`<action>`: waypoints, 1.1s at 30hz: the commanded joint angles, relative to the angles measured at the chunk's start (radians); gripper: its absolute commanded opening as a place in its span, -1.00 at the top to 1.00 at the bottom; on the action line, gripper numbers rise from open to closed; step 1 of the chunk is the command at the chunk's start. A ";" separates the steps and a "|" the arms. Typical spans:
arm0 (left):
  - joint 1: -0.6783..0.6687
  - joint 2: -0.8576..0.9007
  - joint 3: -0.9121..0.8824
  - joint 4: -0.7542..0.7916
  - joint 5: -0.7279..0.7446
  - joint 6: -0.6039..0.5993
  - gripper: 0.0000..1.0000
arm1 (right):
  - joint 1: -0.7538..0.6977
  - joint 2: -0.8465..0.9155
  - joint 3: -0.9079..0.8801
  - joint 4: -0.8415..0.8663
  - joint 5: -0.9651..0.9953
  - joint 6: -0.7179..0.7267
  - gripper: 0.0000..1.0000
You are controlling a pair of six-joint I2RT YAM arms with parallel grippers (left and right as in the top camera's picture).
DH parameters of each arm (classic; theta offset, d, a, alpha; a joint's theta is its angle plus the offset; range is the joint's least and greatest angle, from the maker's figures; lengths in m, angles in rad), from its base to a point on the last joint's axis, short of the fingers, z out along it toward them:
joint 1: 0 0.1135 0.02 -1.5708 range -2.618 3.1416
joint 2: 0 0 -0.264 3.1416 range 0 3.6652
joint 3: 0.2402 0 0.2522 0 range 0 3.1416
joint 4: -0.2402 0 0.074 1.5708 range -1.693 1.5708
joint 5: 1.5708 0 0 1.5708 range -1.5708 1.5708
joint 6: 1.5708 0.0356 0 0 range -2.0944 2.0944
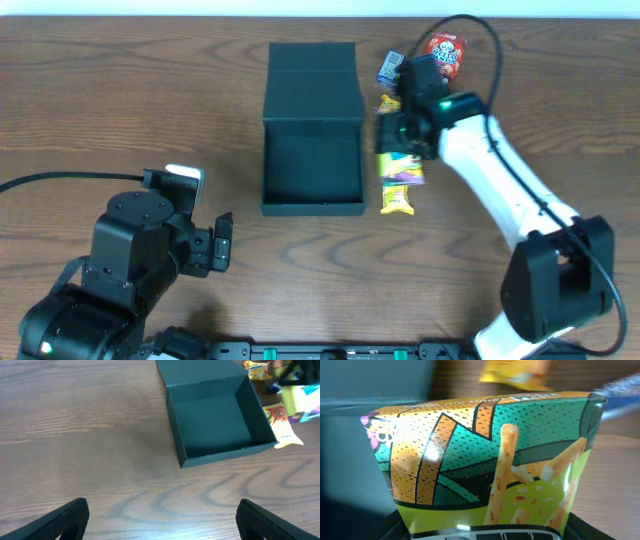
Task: Pack container
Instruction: 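Carry the Pretz box left and lower it into the black box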
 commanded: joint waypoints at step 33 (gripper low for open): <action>0.002 0.001 -0.004 -0.003 -0.010 -0.004 -0.90 | 0.360 0.237 0.218 0.213 -0.026 0.402 -0.42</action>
